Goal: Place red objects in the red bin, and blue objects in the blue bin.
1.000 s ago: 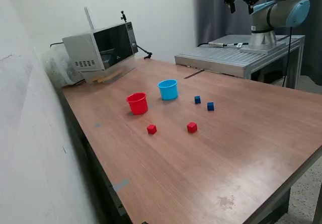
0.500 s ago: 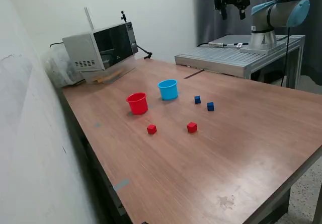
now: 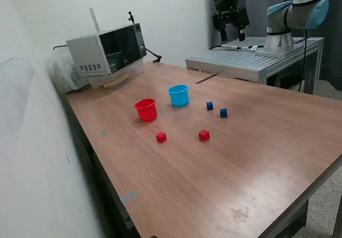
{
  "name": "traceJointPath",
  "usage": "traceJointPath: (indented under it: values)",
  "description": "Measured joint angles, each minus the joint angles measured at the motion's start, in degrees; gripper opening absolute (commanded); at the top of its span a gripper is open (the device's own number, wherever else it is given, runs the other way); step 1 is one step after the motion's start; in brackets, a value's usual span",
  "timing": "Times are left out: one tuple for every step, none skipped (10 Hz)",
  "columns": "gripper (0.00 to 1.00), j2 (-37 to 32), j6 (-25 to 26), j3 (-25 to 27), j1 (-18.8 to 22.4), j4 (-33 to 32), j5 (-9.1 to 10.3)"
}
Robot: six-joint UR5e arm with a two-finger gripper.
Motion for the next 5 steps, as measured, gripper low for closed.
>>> traceJointPath:
  values:
    - [1.0,2.42,1.23,-0.16,-0.14,-2.79,0.07]
    - [1.0,4.39,3.79,-0.19,-0.36,-5.19,0.09]
    - [1.0,5.79,7.06,-0.05,-0.68,-7.26,0.09]
    - [1.0,6.79,10.29,0.3,-0.99,-8.77,0.09]
    - [1.0,7.89,12.86,0.62,-1.18,-9.68,0.06]
